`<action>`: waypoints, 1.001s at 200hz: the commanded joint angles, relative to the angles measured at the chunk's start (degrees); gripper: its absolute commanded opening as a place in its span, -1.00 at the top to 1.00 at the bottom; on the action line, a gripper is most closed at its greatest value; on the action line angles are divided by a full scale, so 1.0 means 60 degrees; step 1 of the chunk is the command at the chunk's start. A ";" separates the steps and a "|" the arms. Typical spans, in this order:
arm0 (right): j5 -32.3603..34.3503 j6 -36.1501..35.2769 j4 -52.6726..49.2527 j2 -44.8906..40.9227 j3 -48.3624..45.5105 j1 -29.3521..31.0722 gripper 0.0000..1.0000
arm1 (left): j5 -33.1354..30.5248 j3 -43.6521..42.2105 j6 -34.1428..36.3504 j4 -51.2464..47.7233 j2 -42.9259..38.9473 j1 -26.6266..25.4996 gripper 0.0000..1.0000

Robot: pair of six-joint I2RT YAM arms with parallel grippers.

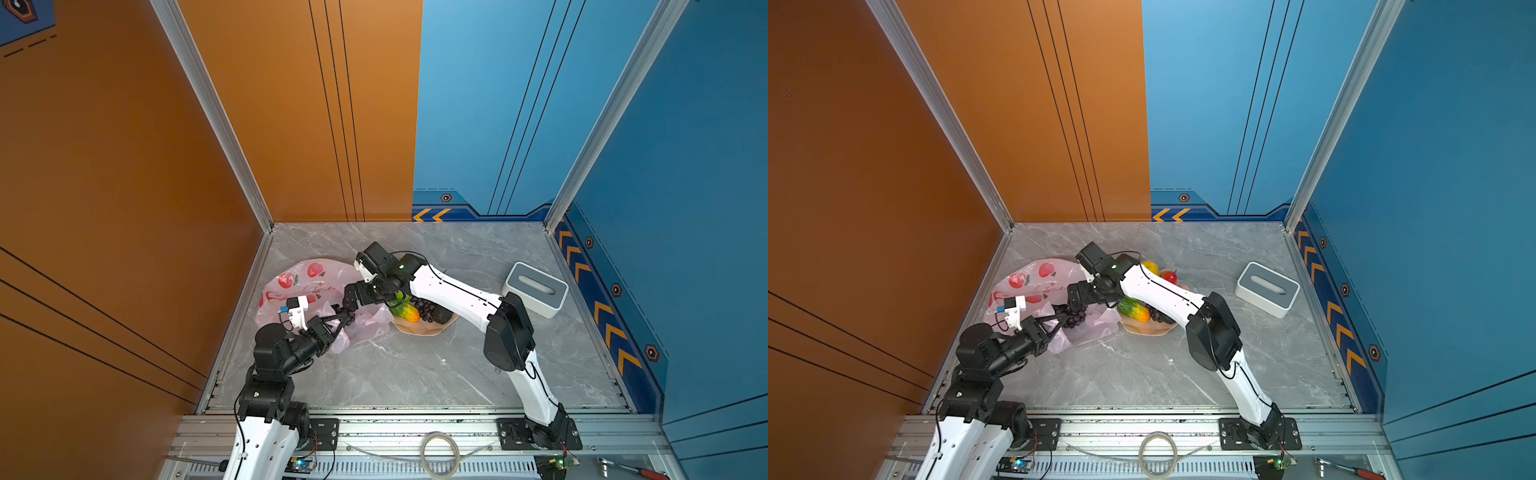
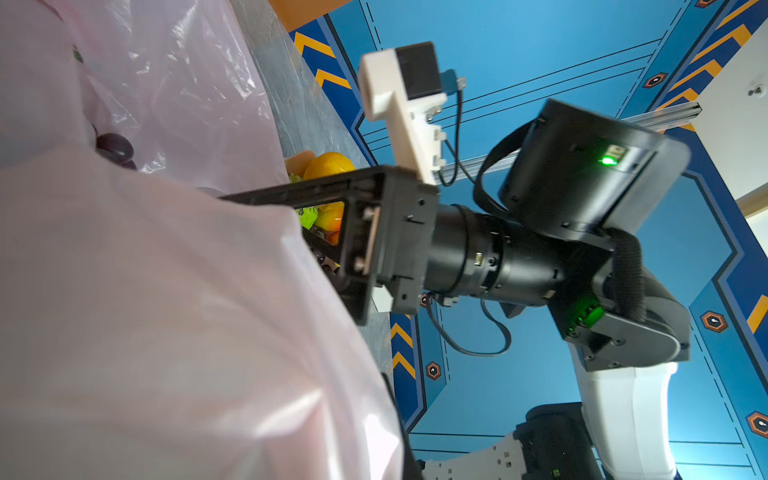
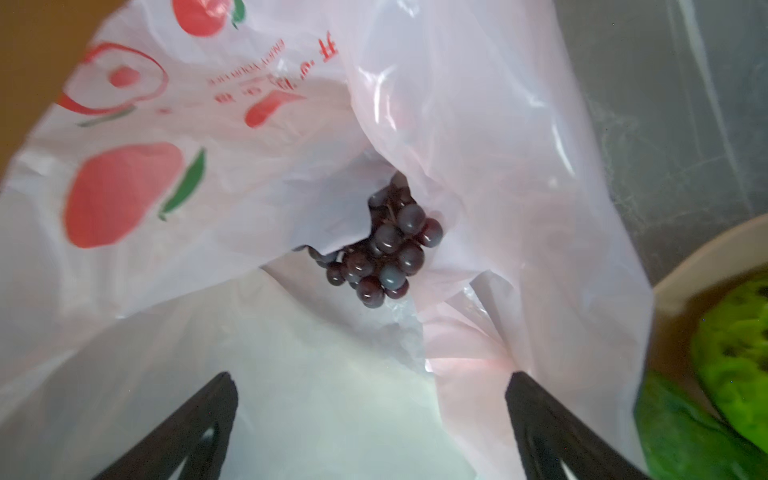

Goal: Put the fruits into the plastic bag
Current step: 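Withdraw the right gripper up out of the bag mouth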

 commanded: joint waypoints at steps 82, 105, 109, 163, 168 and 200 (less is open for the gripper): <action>0.1063 -0.2963 -0.3283 0.1679 0.2316 0.0587 -0.70 | 0.0049 0.0058 0.0344 -0.0257 -0.0167 0.0105 1.00; 0.1139 -0.3044 -0.3410 0.2062 0.2590 0.0724 -0.55 | 0.0049 0.0143 0.0357 -0.0243 -0.0104 0.0105 1.00; 0.1139 -0.3043 -0.3403 0.2098 0.2599 0.0734 -0.55 | 0.0049 0.0158 0.0358 -0.0236 -0.0099 0.0105 1.00; 0.1475 -0.3074 -0.3374 0.2571 0.2724 0.0588 -0.47 | 0.0057 0.0016 0.0307 -0.0290 -0.0239 0.0090 1.00; 0.1512 -0.3082 -0.3367 0.2633 0.2752 0.0579 -0.47 | 0.0064 -0.0012 0.0300 -0.0305 -0.0284 0.0091 1.00; 0.1533 -0.3143 -0.3325 0.2963 0.3029 0.0540 -0.38 | 0.0064 -0.0146 0.0255 -0.0395 -0.0486 0.0120 1.00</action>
